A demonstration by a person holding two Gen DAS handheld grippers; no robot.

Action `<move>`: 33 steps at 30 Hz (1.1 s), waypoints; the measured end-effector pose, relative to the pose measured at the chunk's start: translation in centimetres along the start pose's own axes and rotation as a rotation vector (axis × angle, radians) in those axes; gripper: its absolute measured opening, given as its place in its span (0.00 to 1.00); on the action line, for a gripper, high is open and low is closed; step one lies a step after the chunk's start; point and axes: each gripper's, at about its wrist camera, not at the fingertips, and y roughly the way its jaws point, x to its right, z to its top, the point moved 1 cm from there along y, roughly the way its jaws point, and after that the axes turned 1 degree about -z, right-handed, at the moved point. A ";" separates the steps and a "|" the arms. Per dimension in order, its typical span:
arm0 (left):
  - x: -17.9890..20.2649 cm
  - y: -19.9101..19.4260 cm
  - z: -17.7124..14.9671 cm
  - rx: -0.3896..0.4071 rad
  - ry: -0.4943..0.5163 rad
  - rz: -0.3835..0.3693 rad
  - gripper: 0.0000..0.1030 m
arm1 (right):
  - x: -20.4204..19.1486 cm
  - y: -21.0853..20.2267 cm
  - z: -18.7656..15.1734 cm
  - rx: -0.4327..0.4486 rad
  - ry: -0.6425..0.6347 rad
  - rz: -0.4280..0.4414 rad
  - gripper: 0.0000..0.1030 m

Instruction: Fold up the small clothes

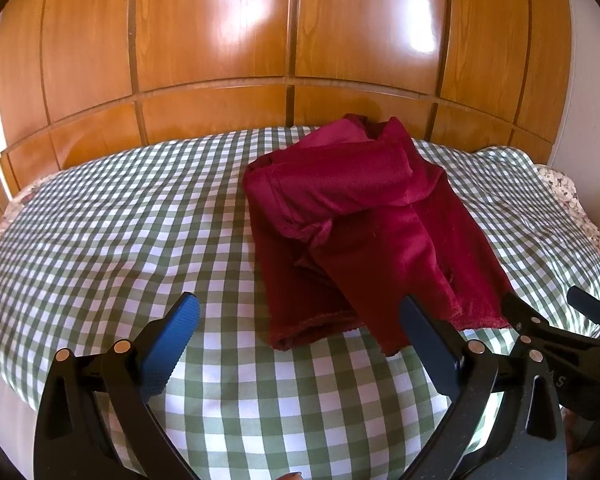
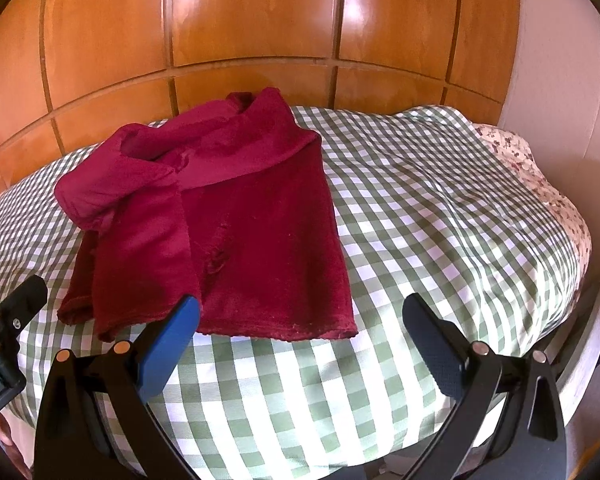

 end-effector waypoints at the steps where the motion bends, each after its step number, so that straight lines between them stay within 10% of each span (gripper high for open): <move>1: 0.0 0.0 0.0 -0.001 0.001 -0.001 0.96 | -0.1 0.0 0.0 -0.002 -0.002 0.000 0.98; 33: 1.0 0.5 -0.3 -0.028 0.030 -0.032 0.96 | 0.1 0.4 -0.4 -0.019 0.007 0.002 0.98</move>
